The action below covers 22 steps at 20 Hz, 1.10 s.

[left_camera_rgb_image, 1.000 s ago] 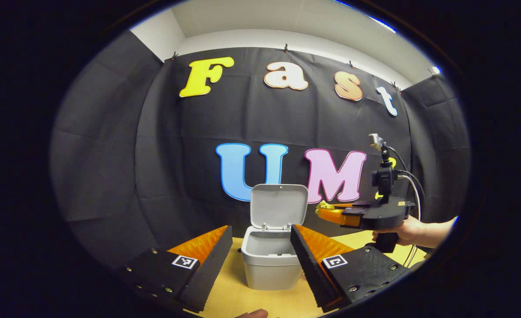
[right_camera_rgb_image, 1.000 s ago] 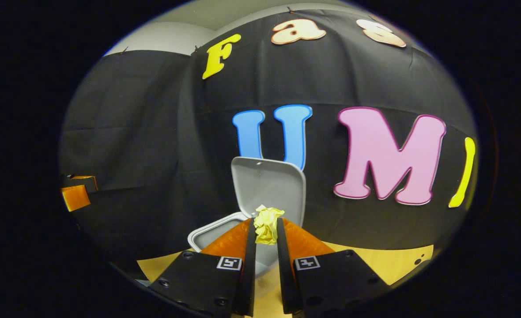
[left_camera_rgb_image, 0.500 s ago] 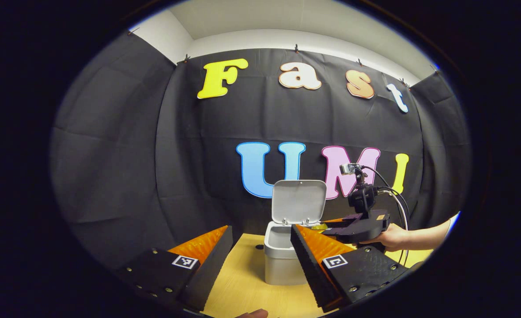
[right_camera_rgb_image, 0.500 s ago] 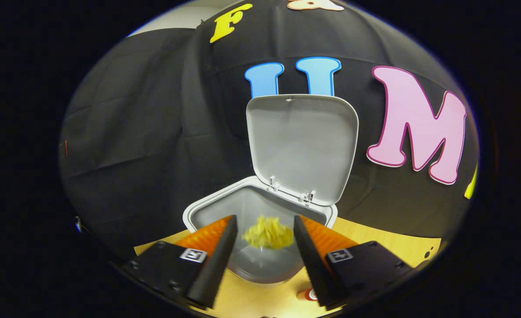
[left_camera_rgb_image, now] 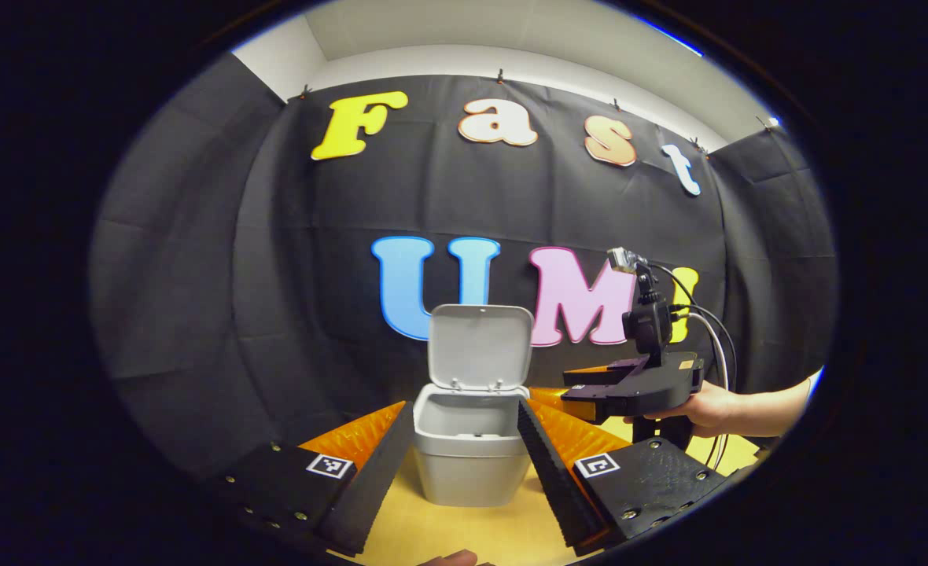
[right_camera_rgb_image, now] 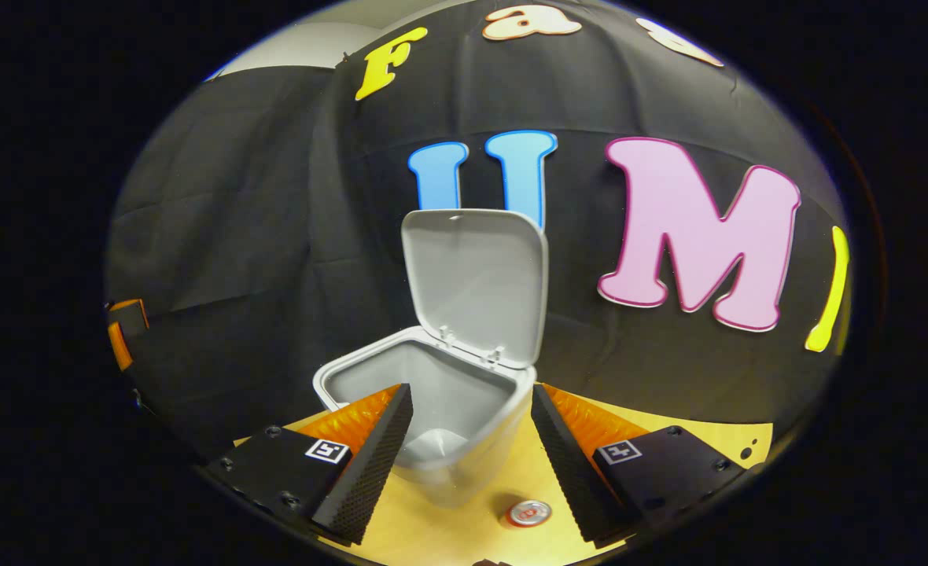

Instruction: Press the lid of the desktop garbage bin to open it, pick up the crumpled paper on the desktop and throw it into the bin, then pick up the pop can on the desktop and drop it into the bin, and finally close the garbage bin lid.

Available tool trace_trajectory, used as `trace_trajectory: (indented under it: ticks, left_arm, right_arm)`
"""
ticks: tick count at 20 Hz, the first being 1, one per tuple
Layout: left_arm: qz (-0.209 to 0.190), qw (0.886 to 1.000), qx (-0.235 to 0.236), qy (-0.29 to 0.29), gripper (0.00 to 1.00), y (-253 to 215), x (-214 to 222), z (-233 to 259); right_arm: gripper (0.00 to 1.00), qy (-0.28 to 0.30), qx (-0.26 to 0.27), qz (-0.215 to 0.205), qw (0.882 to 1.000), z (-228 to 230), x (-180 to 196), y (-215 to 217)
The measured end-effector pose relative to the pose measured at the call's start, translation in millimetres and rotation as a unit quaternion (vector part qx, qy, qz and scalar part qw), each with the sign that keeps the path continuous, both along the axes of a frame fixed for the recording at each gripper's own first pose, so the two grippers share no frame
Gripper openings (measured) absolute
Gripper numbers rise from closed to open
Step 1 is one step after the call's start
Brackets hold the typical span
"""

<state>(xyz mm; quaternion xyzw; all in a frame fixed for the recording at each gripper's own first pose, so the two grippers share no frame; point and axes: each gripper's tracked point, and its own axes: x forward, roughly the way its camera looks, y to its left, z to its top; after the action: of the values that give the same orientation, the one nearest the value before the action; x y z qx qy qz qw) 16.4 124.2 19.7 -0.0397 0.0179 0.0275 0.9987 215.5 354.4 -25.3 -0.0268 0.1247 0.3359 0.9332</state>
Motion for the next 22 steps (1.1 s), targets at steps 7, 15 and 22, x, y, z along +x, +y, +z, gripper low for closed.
trace_trajectory:
  ticks: [7, 15, 22]
  left_arm:
    - [-0.068, 0.998, 0.0, 0.011, 0.88, -106, 62, -47]
    - [-0.105, 0.994, 0.02, 0.032, 0.88, -190, 136, -144]
    - [-0.089, 0.994, 0.018, 0.065, 0.87, -197, 191, -212]
  right_arm:
    - [0.98, -0.005, 0.006, -0.07, 0.998, 12, -4, -115]
    - [0.98, 0.027, -0.034, -0.133, 0.99, -28, -9, -231]
    - [0.98, 0.077, -0.041, -0.144, 0.986, -74, -15, -260]
